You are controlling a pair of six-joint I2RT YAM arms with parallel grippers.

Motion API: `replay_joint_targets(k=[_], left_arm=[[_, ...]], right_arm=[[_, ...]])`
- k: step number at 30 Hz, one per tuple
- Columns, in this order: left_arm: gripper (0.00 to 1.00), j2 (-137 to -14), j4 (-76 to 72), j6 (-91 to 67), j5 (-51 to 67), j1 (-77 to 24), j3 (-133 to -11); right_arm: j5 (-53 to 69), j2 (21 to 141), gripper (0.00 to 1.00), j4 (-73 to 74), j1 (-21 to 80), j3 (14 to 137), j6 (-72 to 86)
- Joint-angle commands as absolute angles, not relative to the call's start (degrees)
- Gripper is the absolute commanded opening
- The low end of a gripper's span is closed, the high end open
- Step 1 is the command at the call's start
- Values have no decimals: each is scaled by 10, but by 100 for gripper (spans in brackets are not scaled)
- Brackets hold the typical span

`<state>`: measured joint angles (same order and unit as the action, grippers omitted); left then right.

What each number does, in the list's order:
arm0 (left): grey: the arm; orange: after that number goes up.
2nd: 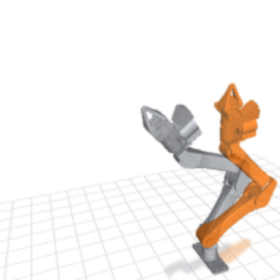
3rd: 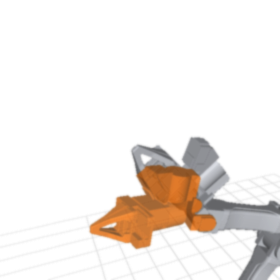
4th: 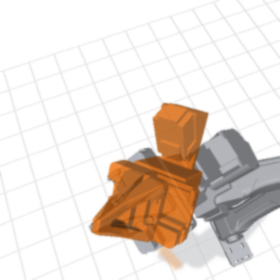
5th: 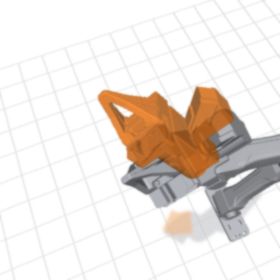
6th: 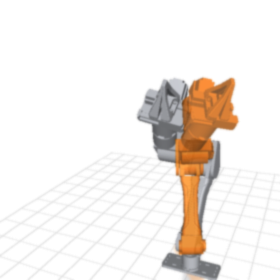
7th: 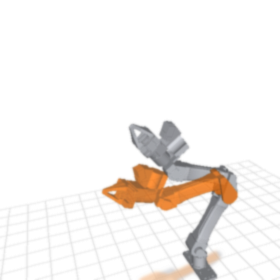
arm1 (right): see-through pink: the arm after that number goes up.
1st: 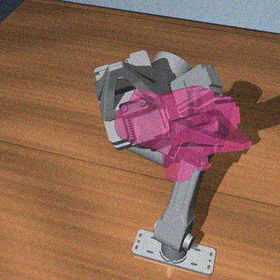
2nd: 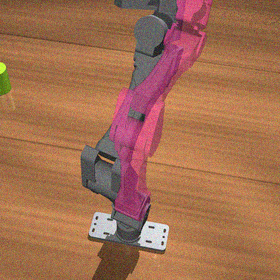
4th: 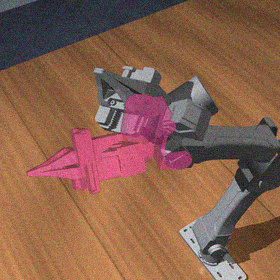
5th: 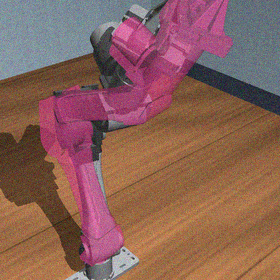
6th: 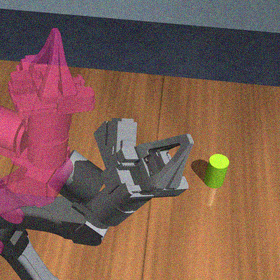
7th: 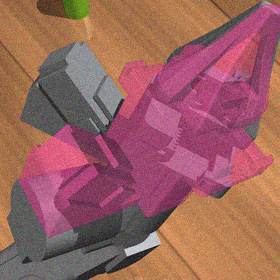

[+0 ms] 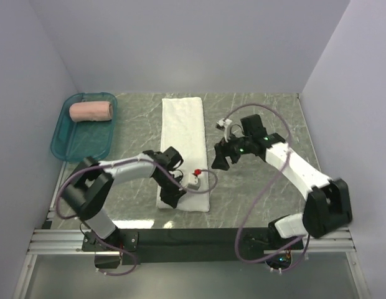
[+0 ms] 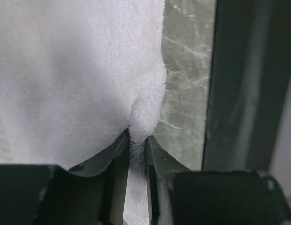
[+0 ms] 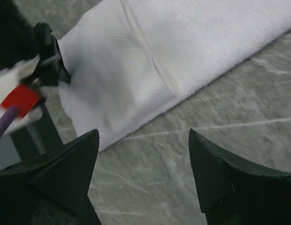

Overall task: Roll the towels
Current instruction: Roll the towel

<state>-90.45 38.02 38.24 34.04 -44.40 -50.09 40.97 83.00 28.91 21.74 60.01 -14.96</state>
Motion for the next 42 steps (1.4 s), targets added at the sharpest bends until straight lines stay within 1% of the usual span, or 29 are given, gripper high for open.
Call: replay_joint_targets(k=[1, 2, 5, 7, 8, 9, 10, 13, 15, 16, 20, 23, 28, 33, 36, 37, 39, 40, 42], left_arm=[[24, -967, 532, 458, 482, -395, -569], [23, -1001, 547, 466, 493, -385, -597], [23, -1069, 609, 503, 526, -363, -648], [23, -1102, 639, 525, 539, -352, -670], [23, -1134, 665, 533, 549, -348, -689], [24, -1149, 674, 541, 553, -341, -698], [24, -1161, 678, 542, 556, -336, -704], [25, -1201, 688, 542, 566, -316, -727], [25, -1226, 699, 546, 567, -304, -741], [25, -1234, 700, 546, 565, -301, -746], [26, -1270, 713, 548, 565, -293, -772], [27, -1275, 712, 543, 566, -287, -776], [27, -1279, 705, 531, 571, -280, -777], [29, -1299, 721, 539, 582, -266, -790], [31, -1306, 730, 541, 585, -255, -797], [32, -1311, 735, 543, 586, -251, -800], [32, -1313, 744, 546, 588, -236, -805], [32, -1313, 743, 547, 589, -232, -803], [32, -1305, 730, 541, 587, -220, -790]], right_arm=[[384, 727, 83, 324, 213, 557, -235], [383, 679, 82, 318, 214, 544, -239], [377, 588, 82, 312, 220, 496, -257], [360, 555, 82, 316, 261, 467, -278], [326, 533, 81, 317, 283, 457, -282], [307, 527, 81, 317, 308, 450, -284], [291, 525, 81, 312, 365, 436, -280], [251, 534, 84, 269, 425, 413, -268], [210, 561, 85, 244, 464, 412, -276], [196, 575, 85, 237, 508, 410, -292], [103, 656, 82, 158, 604, 409, -294], [91, 708, 82, 125, 637, 427, -272], [63, 775, 82, 69, 667, 418, -250], [19, 850, 81, 28, 671, 421, -245], [18, 873, 73, 41, 671, 439, -247], [22, 885, 62, 47, 671, 445, -247], [37, 899, 48, 69, 669, 465, -242], [42, 905, 36, 74, 665, 469, -241], [56, 918, 26, 77, 662, 478, -239]])
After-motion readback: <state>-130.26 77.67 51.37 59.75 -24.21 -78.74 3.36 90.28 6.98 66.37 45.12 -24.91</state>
